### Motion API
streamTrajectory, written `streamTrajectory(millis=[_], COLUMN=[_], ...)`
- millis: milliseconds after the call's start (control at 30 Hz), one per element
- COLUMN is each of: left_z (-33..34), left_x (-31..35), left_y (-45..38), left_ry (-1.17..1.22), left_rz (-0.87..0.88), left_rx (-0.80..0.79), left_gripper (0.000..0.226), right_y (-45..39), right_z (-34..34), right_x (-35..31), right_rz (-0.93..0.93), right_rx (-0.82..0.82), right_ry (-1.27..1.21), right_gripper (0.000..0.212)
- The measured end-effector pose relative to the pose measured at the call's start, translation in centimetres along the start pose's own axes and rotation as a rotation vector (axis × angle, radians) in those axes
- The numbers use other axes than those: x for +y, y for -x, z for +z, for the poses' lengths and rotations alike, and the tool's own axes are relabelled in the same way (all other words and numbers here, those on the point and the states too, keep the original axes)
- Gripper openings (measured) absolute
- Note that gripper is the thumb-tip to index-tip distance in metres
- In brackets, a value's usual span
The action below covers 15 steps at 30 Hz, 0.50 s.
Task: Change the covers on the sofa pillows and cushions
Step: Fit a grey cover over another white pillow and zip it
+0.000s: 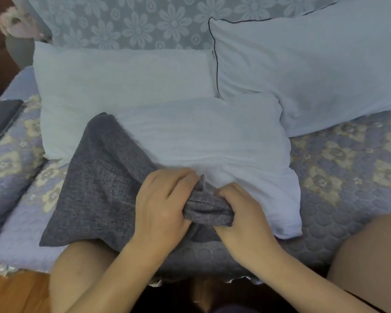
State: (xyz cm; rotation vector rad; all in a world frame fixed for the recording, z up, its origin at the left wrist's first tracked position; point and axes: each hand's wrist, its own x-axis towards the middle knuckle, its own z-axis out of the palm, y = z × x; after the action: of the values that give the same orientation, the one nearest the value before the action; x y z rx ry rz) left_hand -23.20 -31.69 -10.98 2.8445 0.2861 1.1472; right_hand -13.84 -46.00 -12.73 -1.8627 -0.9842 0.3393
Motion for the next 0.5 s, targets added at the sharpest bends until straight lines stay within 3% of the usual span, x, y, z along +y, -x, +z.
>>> streamTrajectory(millis=[67, 133, 167, 233, 267, 300, 333, 367, 433, 500], left_z=[-0.3, -0.3, -0.2, 0.1, 0.2, 0.5, 0.7, 1.0, 1.0, 1.1], left_x=[1.2, 1.6, 1.4, 1.0, 0.8, 0.8, 0.8, 0.9, 1.3, 2.0], left_y=[1.2, 2.5, 2.9, 3.4, 3.5, 3.6, 3.7, 3.8, 3.9, 4.1], left_ry=[0.058, 0.052, 0.044, 0.025, 0.017, 0.013, -0.001, -0.018, -0.016, 0.009], left_rz=[-0.020, -0.036, -0.035, -0.027, -0.012, 0.022, 0.033, 0.056, 0.092, 0.151], left_rx=[-0.016, -0.054, -0.064, -0.094, -0.105, -0.109, -0.115, -0.118, -0.115, -0.112], left_gripper=[0.022, 0.019, 0.019, 0.024, 0.019, 0.009, 0.015, 0.029, 0.040, 0.027], right_y=[1.3, 2.5, 2.8, 2.0, 1.2, 0.5, 0.1, -0.3, -0.8, -1.8], right_z=[-0.7, -2.5, -3.8, -6.7, -8.2, -9.3, -9.8, -9.8, -9.1, -8.1], right_x=[-0.2, 0.7, 1.7, 4.9, 6.3, 7.7, 8.7, 9.5, 8.8, 7.0], right_rz=[-0.024, -0.040, 0.012, 0.299, 0.480, 0.651, 0.769, 0.843, 0.912, 0.878], right_rx=[-0.230, -0.437, -0.361, 0.088, 0.235, 0.224, 0.136, 0.005, -0.168, -0.210], right_ry=[0.066, 0.094, 0.039, -0.054, -0.032, -0.047, -0.134, -0.275, -0.536, -0.647], right_gripper=[0.023, 0.040, 0.044, 0.042, 0.050, 0.068, 0.083, 0.084, 0.058, 0.046])
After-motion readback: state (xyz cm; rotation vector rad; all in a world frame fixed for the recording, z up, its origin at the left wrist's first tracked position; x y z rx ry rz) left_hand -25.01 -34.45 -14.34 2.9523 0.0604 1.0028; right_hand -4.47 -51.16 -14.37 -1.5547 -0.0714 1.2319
